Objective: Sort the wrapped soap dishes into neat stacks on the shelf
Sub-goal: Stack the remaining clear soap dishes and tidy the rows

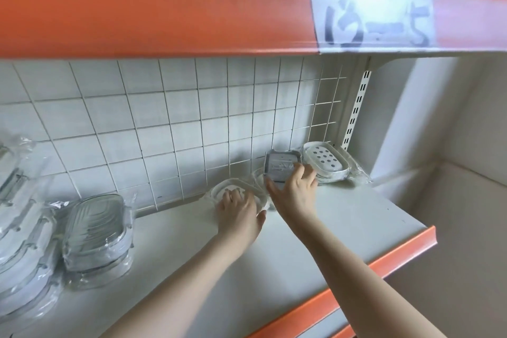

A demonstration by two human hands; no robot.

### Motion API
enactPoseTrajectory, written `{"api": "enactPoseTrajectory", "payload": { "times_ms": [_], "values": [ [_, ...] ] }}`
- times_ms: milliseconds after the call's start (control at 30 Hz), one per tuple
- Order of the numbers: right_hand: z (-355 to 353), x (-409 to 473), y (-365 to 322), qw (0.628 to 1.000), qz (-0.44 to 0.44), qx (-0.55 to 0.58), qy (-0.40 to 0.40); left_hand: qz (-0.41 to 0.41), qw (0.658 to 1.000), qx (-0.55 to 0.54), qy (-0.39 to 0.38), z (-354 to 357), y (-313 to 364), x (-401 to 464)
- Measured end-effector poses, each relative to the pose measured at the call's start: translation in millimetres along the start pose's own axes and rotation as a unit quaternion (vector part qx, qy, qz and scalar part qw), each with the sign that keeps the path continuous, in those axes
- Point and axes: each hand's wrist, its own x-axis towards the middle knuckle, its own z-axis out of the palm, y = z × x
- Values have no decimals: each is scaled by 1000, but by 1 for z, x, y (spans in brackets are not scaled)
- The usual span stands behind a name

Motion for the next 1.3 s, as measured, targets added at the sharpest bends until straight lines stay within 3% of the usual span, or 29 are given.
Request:
{"api": "enactPoseTrajectory", "payload": {
  "times_ms": [233, 600, 800, 933, 1067, 1200, 1300],
  "values": [
    [21, 9, 2, 1000, 21, -10, -13, -29, 999, 36, 11, 10, 7, 11],
    [27, 10, 17, 999, -27, -25, 20, -61, 997, 52, -2, 10, 7, 3],
    [24, 14, 18, 999, -4, 35, 12, -80, 993, -60, 65, 6, -9, -14],
    [14, 10, 17, 993, -37, 97, 52, -95, 968, -169, 157, 4, -28, -36],
    [-8, 3, 7, 977, -127, 149, 83, -118, 915, -308, 230, -7, -50, -56],
    [-29, -2, -5, 958, -201, 187, 85, -162, 857, -435, 224, -21, -69, -71],
    [-37, -6, -12, 963, -227, 143, 35, -221, 841, -454, 196, -24, -78, -81]
  ]
}}
